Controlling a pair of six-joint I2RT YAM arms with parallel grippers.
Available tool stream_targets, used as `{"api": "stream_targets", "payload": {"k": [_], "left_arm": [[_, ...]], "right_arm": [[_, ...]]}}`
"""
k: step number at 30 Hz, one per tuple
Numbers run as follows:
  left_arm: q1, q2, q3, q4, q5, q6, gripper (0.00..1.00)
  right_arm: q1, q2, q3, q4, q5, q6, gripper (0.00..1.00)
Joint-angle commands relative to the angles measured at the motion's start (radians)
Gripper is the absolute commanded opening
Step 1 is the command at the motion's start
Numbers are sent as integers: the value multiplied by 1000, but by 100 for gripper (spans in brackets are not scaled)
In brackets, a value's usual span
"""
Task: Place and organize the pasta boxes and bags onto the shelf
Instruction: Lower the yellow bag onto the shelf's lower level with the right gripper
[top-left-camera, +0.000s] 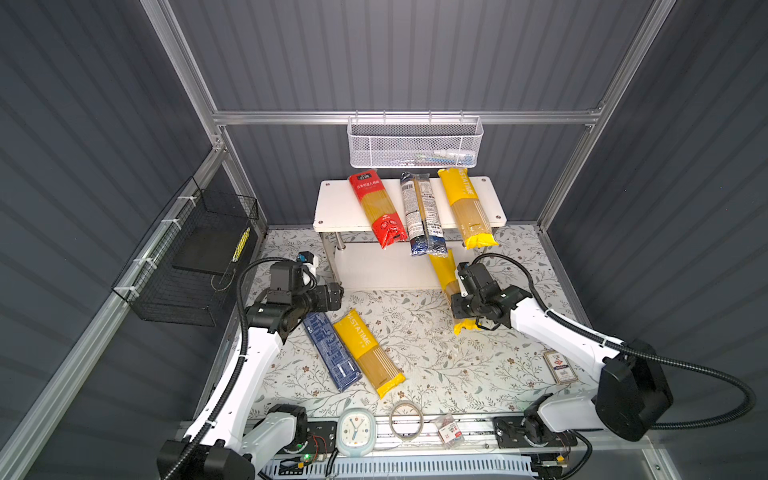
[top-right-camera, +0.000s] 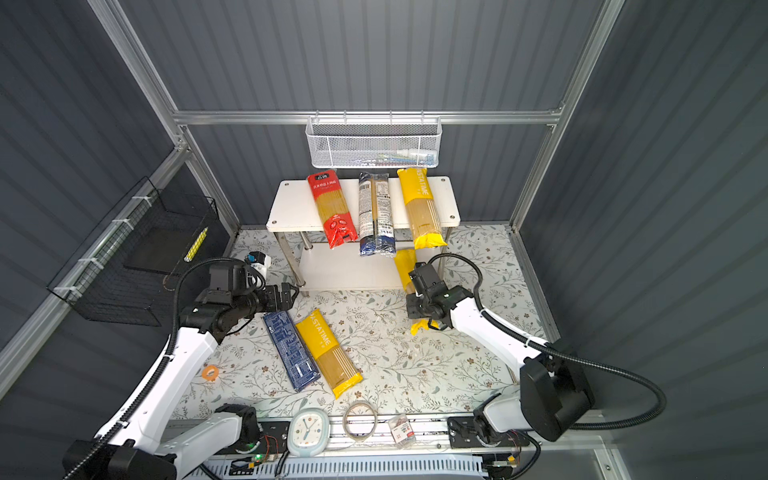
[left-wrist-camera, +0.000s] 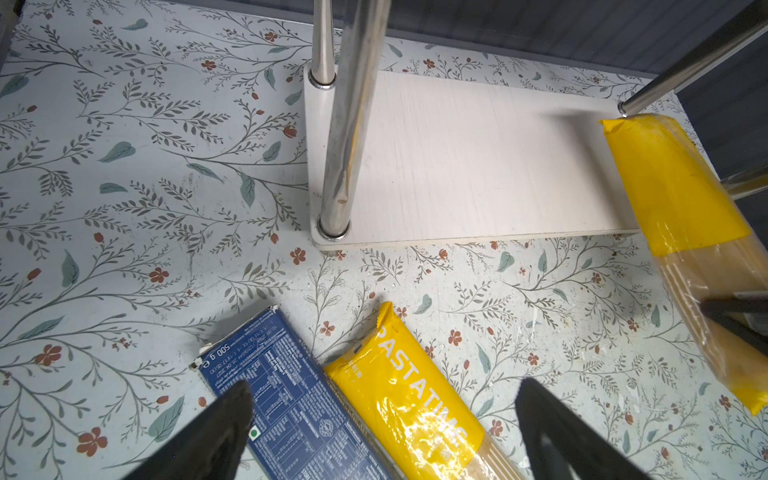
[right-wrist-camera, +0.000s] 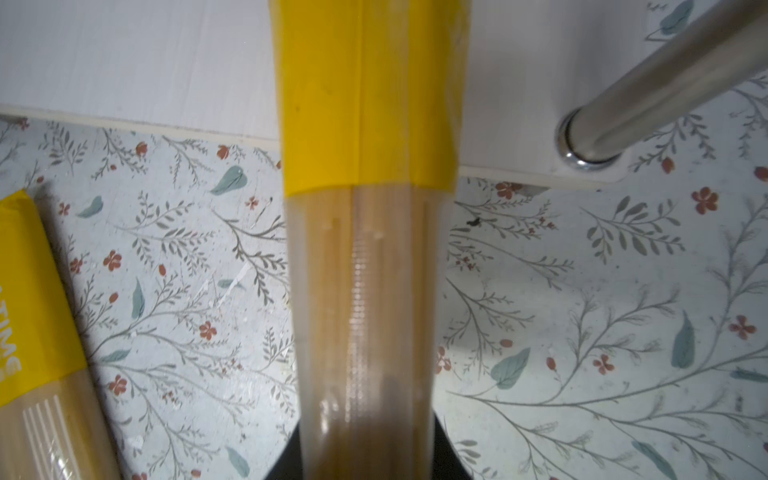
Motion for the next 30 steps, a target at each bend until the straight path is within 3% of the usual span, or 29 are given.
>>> {"api": "stream_targets", "payload": {"k": [1,8,30], "left_arm": [[5,0,-7,-12,12,19,100],[5,3,-4,-13,14,19,100],[5,1,-7,-15,3,22,100]], "right_arm": [[-16,21,66,187,42,40,8],[-30,134,121,247,27,49,8],[-86,282,199,324,32,24,16]]}}
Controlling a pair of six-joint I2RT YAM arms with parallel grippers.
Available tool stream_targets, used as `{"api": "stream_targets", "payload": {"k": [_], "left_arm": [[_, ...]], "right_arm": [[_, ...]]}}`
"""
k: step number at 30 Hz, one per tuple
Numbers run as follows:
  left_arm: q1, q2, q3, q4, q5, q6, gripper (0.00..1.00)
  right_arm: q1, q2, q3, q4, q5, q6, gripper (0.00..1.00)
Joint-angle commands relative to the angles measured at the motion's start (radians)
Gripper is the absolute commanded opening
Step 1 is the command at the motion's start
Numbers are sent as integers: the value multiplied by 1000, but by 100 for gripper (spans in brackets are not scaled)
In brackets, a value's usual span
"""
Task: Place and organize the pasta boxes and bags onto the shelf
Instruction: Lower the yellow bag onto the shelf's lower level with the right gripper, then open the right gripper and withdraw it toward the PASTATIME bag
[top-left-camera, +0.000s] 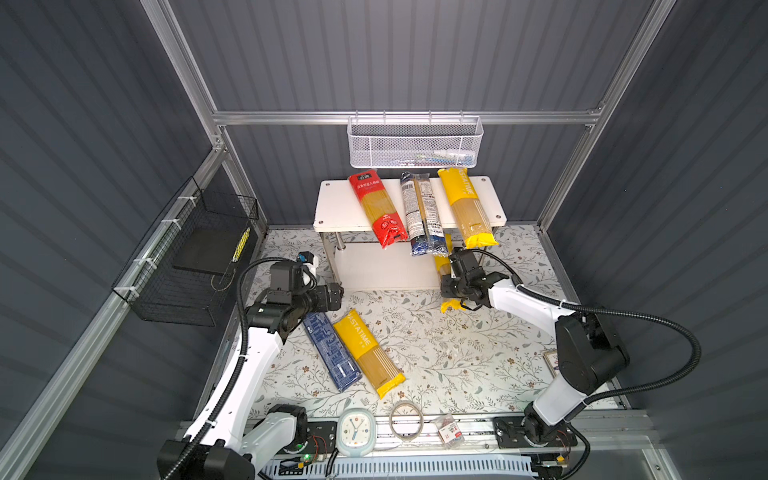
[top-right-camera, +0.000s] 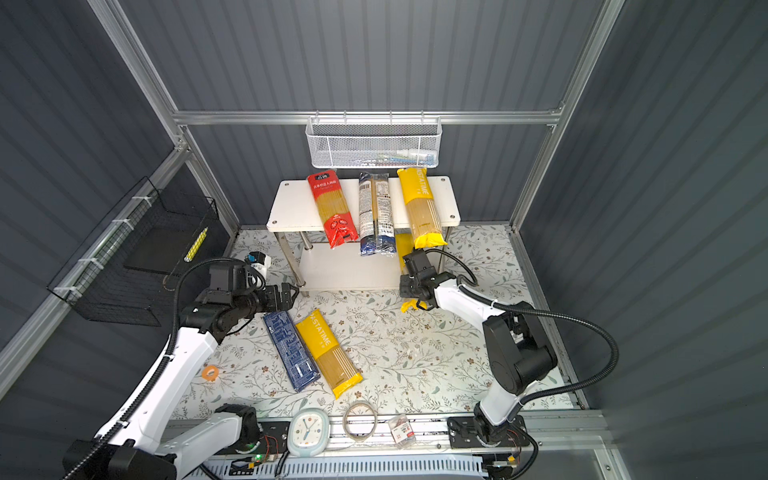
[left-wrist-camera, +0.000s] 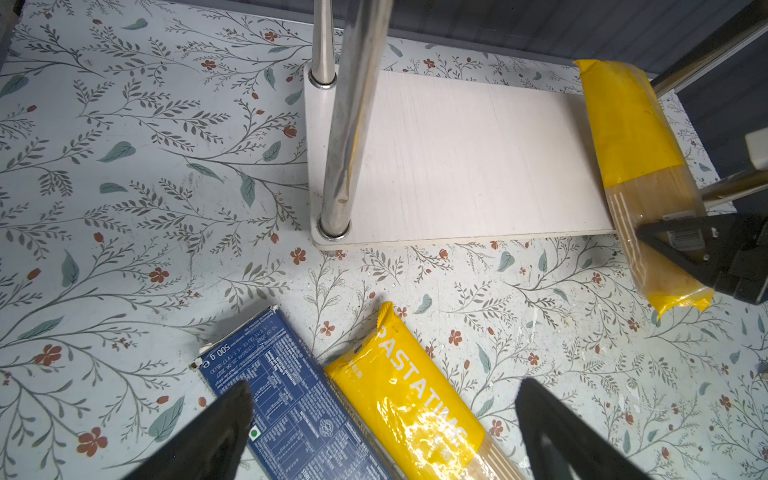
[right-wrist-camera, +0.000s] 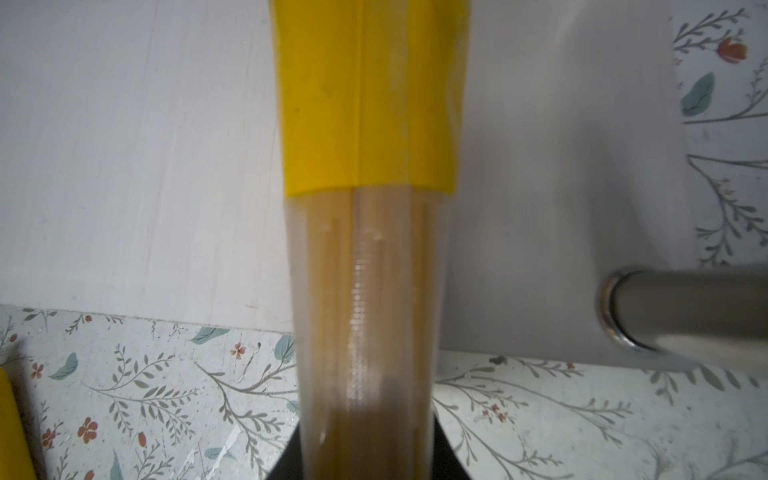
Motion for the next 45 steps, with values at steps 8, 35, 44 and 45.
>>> {"api": "stream_targets", "payload": {"k": [8,35,44,45], "left_arm": [[5,-7,-8,-18,-1,20,100],[5,-10,-5,-16,-6,19,100],[5,-17,-4,-20,-21,21,100],[5,-17,-4,-21,-24,21,100]], "right_arm": [[-26,0,51,112,19,-12,29],[52,-298,-191,-17,30,24,85],[168,-502,-234,-220,91,73,85],[191,-518,-230,-249,105,78,86]]}}
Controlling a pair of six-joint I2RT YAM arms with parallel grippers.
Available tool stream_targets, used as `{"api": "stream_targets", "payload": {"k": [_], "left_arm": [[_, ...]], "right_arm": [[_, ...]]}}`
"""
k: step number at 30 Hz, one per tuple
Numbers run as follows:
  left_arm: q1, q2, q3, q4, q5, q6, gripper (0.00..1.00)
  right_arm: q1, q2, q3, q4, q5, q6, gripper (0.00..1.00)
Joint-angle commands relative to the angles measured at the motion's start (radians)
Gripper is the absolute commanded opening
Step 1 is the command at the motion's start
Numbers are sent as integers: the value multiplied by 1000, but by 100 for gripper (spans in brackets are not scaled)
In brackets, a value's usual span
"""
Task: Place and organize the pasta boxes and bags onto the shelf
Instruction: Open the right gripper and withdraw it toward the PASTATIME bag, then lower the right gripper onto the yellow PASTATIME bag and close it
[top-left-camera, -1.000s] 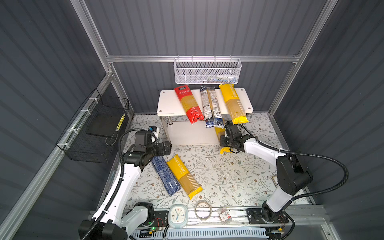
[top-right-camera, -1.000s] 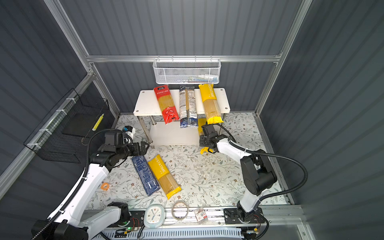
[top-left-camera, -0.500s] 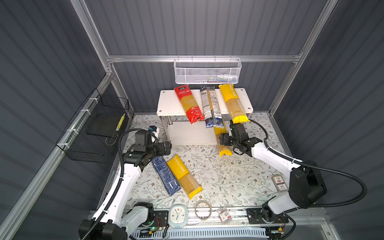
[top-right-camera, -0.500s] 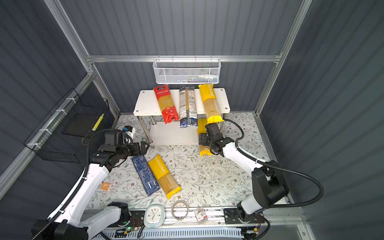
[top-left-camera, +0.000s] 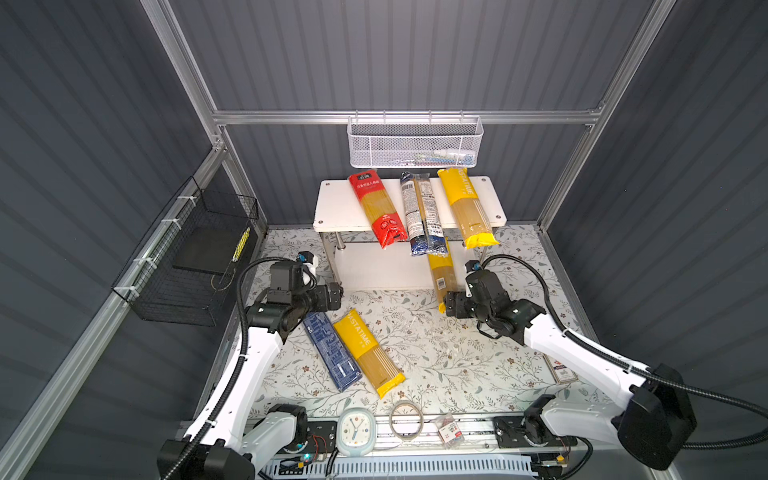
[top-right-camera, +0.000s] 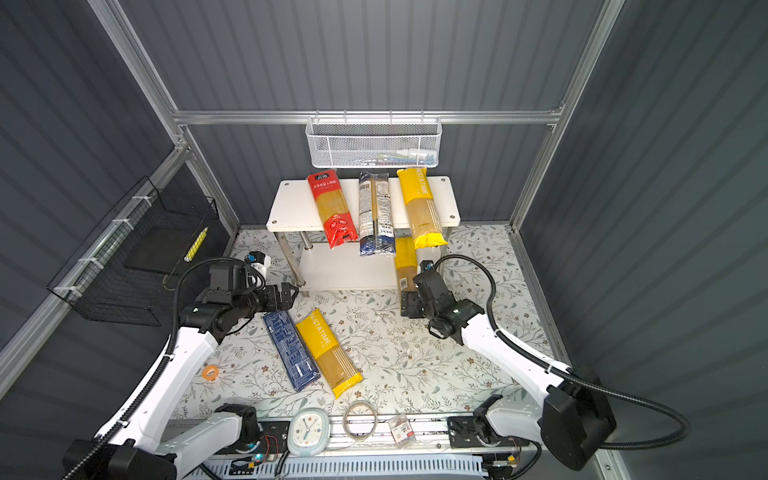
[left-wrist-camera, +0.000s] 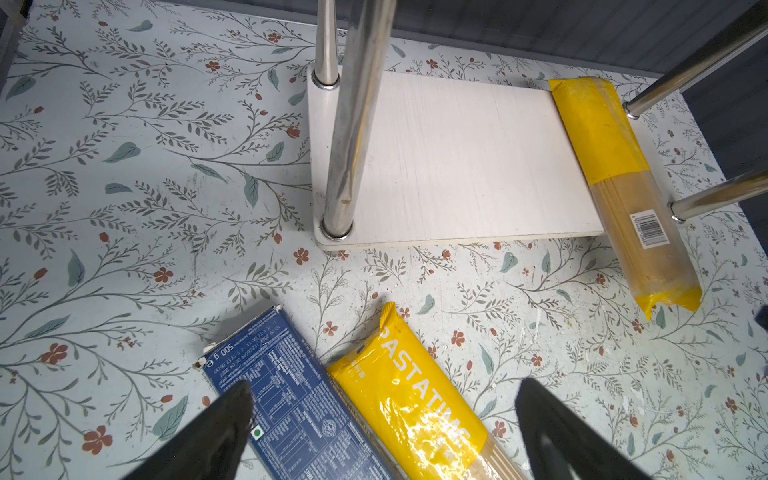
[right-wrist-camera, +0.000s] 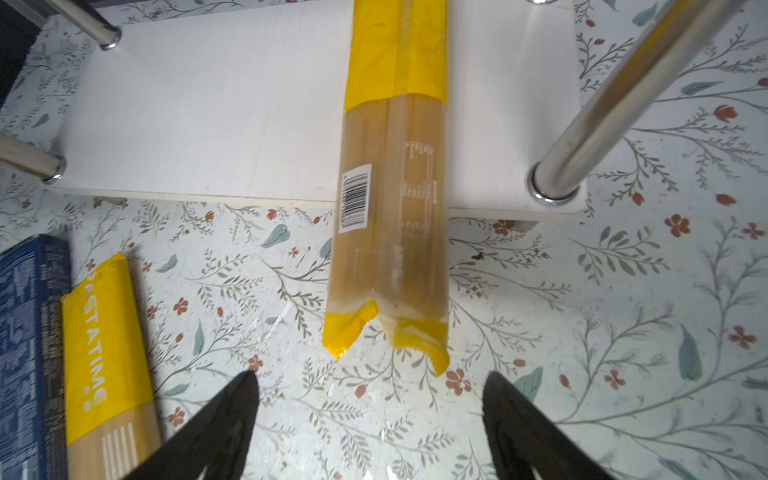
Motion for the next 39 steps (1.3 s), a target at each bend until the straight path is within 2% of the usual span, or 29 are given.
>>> {"api": "stream_targets", "payload": {"k": [1,5,10,13,20,24,39], "left_arm": [[5,-18,-4,-20,-16,21,100],[5,-15,-4,-23,-40,23,100],[5,-8,-4,-25,-44,24,100],[5,-8,-3,-23,-37,23,100],[6,-19,-9,-22,-19,20,100],[5,-22,-7,-25,-15,20,100],[5,-8,-2,-32,-31,20,100]], "right_arm": [[69,-54,18,-157,56,38,86],[165,-121,1,-225,28,89,87],[289,-136,-34,-209,12,154,89],[357,-95,-36,-166,-7,179,90],[501,129,29,-71,-27,187,95],[534,233,71,-33,-75,161,96],[570,426,179,-3,-169,14,99]]}}
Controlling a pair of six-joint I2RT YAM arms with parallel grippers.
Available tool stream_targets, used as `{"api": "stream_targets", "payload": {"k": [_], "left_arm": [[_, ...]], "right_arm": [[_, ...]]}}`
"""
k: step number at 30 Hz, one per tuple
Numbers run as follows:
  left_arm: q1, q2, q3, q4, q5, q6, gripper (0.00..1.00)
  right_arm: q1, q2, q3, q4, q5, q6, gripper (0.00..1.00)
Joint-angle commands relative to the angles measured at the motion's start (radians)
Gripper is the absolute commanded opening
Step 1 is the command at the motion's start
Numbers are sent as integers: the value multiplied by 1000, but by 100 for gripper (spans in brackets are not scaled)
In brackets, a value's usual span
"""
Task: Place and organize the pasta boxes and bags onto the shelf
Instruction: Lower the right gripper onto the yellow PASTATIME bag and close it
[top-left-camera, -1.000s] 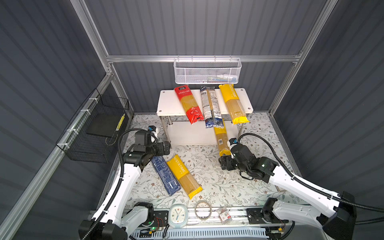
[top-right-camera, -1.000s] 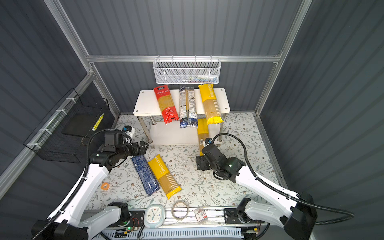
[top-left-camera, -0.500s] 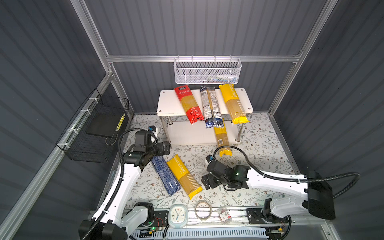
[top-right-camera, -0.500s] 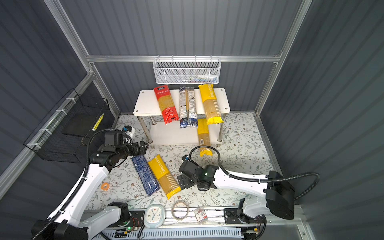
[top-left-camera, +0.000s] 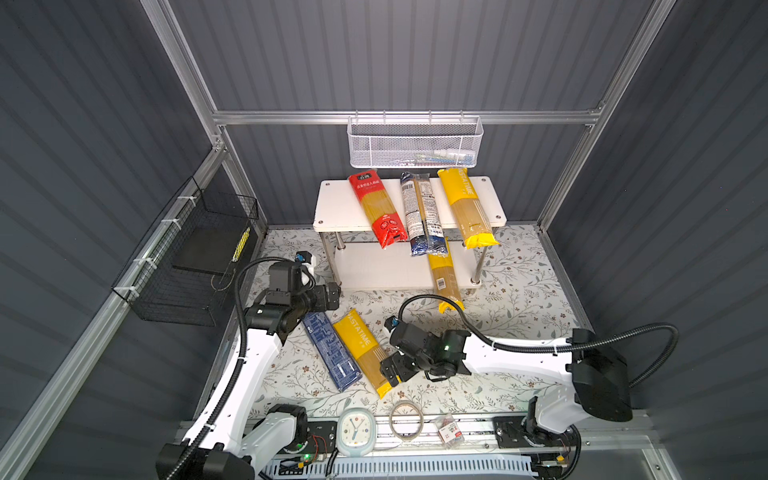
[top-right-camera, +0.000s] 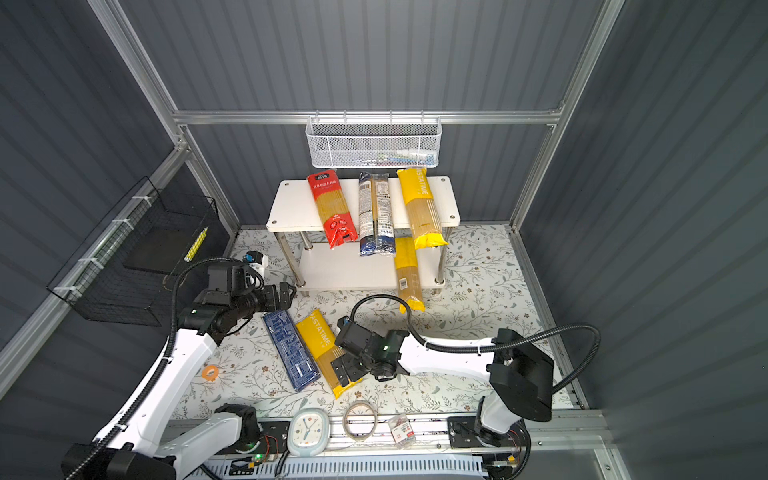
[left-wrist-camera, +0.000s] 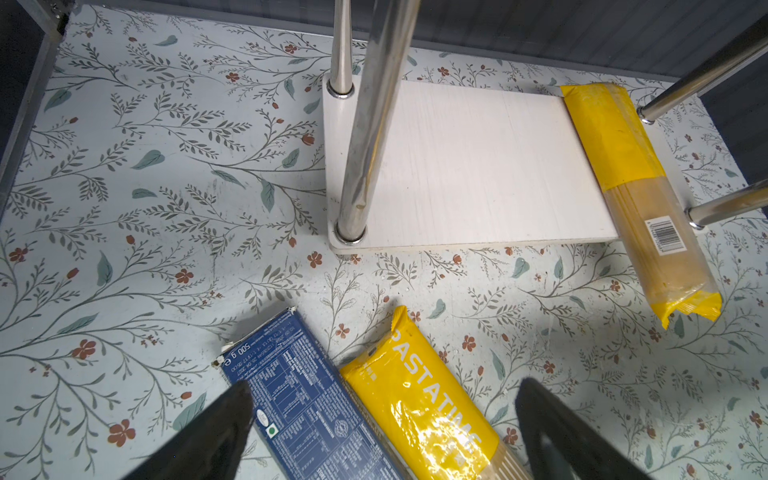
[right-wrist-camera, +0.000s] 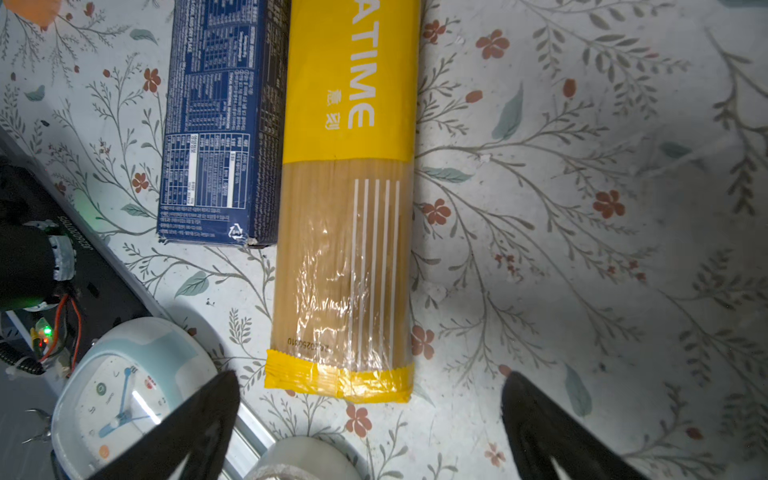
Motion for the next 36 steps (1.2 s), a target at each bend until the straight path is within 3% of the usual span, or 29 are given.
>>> {"api": "stream_targets", "payload": {"k": [1,10,19,36], "left_arm": [[5,4,-2,-31,-3,12,100],[5,-3,-3,-30,-28,14,100],[5,0,-2,-26,-2,15,100],[5,-15,-4,-25,-14,15,100]], "right_arm": [[12,57,49,-24,-30,-67,99],[48,198,154,-45,-55,-116,99],[53,308,212,-78,-5,-110,99],[35,369,230,-129,41,-89,99]]}}
